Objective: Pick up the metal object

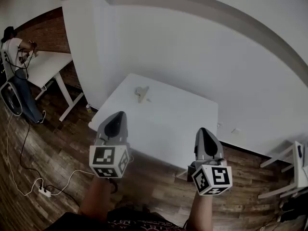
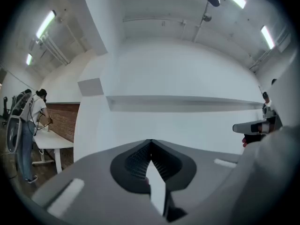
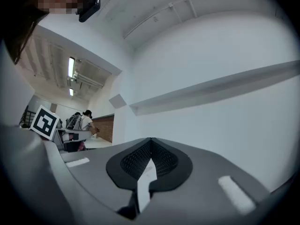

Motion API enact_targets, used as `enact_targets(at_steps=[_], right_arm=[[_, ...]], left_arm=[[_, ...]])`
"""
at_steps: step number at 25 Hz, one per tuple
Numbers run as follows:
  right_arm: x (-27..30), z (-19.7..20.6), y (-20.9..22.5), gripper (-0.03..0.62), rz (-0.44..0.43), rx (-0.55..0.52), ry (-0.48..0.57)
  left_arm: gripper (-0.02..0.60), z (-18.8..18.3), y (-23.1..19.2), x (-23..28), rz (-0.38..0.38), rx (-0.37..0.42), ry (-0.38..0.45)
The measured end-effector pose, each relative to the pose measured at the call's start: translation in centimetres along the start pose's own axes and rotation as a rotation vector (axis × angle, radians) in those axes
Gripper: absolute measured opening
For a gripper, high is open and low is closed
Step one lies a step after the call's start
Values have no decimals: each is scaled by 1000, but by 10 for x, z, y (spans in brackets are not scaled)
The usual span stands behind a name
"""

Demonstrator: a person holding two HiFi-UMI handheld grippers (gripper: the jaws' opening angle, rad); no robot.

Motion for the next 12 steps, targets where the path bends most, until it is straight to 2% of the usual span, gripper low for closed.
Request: enact_targets(at_steps=[7, 12], right_arm=[[23, 15, 6, 11, -30, 3, -15], [62, 32, 16, 11, -20, 4, -10]], left_arm=[[0, 15, -8, 27, 6, 11, 6], [0, 33, -27, 69, 13, 7, -3]])
Point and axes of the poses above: the fingertips, and each gripper's own axes: x forward along the fingers, y to its right, z out of its underside, the point moved 8 cm from there along -x, backward along the fingers, and after that the axes turned 9 degrees about y, right-handed, at the moved point
